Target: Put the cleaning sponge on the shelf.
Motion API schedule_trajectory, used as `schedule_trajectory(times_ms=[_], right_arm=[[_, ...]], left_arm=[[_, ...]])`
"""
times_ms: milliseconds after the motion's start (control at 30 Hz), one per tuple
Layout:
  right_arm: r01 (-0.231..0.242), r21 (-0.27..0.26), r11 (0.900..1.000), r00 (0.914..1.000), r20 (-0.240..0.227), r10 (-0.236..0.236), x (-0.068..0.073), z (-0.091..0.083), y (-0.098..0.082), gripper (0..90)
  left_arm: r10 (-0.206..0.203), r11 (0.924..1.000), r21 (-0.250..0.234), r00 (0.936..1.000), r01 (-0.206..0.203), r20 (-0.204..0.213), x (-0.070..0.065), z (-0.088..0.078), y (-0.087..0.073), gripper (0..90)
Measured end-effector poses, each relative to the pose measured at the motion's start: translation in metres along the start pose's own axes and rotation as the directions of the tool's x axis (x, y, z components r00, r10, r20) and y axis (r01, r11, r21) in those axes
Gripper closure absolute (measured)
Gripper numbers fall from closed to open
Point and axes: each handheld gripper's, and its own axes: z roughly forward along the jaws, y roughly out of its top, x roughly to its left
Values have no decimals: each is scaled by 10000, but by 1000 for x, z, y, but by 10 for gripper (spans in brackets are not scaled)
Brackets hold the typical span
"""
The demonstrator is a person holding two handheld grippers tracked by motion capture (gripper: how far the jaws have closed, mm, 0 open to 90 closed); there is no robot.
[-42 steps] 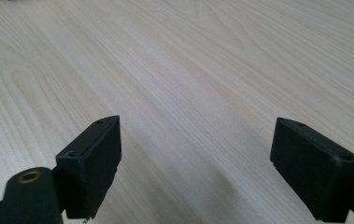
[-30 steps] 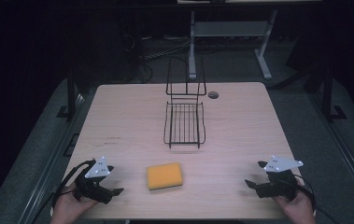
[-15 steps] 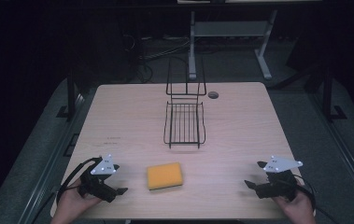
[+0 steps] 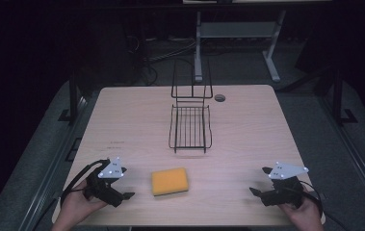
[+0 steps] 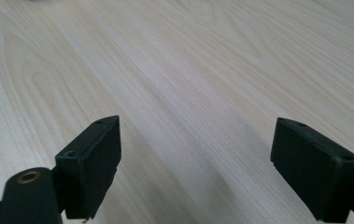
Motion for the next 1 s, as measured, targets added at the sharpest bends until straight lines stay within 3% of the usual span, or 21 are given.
schedule_trajectory(times_ms=[433, 567, 733, 1000], right_arm=[[17, 23, 10000, 9998, -214, -17, 2, 0, 2, 153], [71, 36, 10000, 9997, -244, -70, 3, 0, 2, 153], [107, 79, 9999, 9996, -267, -105, 3, 1, 1, 153], [241, 132, 9996, 9995, -214, -238, 4, 0, 1, 150]], left_arm=[[536, 9984, 166, 9984, -539, 183, -2, 1, 17, 145], [512, 9984, 201, 9978, -521, 426, 0, 3, 21, 145], [787, 9961, 346, 9948, -811, 652, -3, 8, 31, 145], [1011, 9936, 433, 9928, -1040, 639, -3, 12, 45, 145]])
